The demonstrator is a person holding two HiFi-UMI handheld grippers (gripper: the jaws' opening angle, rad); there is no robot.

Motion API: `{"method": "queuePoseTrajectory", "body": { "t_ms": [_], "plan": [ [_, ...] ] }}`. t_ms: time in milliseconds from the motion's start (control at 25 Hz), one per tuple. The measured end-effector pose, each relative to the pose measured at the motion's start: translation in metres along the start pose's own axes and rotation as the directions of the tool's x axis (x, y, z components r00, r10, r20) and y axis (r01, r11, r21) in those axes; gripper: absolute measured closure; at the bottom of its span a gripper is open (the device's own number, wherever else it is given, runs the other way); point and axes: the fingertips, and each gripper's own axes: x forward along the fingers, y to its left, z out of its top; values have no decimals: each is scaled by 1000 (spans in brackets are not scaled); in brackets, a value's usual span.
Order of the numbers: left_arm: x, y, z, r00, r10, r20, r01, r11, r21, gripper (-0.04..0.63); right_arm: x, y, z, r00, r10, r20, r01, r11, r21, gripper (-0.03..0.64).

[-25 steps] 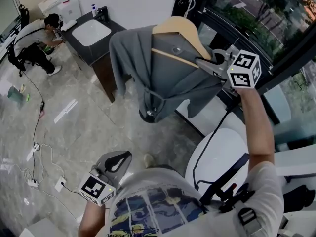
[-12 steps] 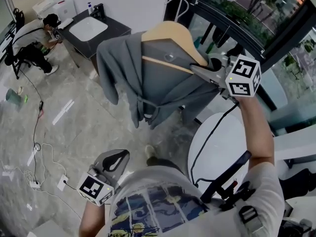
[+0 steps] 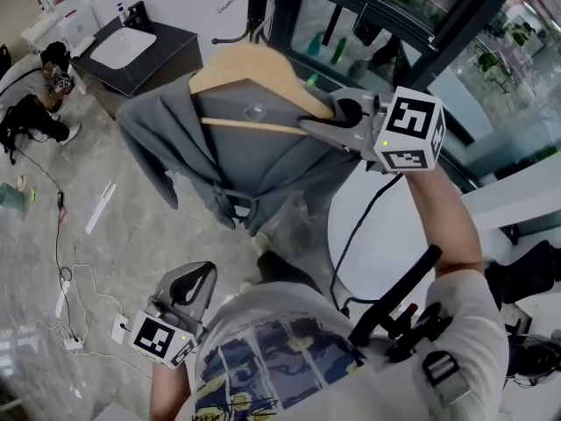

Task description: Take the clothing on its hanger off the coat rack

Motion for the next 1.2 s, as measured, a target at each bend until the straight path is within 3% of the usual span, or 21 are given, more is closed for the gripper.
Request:
{"method": "queuePoseTrajectory", "body": {
  "t_ms": [520, 800, 1200],
  "plan": [
    [-44, -23, -19, 1000, -22, 21, 21, 1000, 22, 578, 3, 107, 5, 999, 31, 8, -31, 999, -14, 624],
    [-59, -25, -24, 999, -30, 36, 29, 999, 30, 578, 12, 138, 7, 999, 40, 8, -40, 999, -14, 624],
    [-53, -23, -12, 999, -25, 30, 24, 1000, 19, 578, 9, 145, 15, 998, 57, 10, -56, 998, -37, 624]
  ]
}}
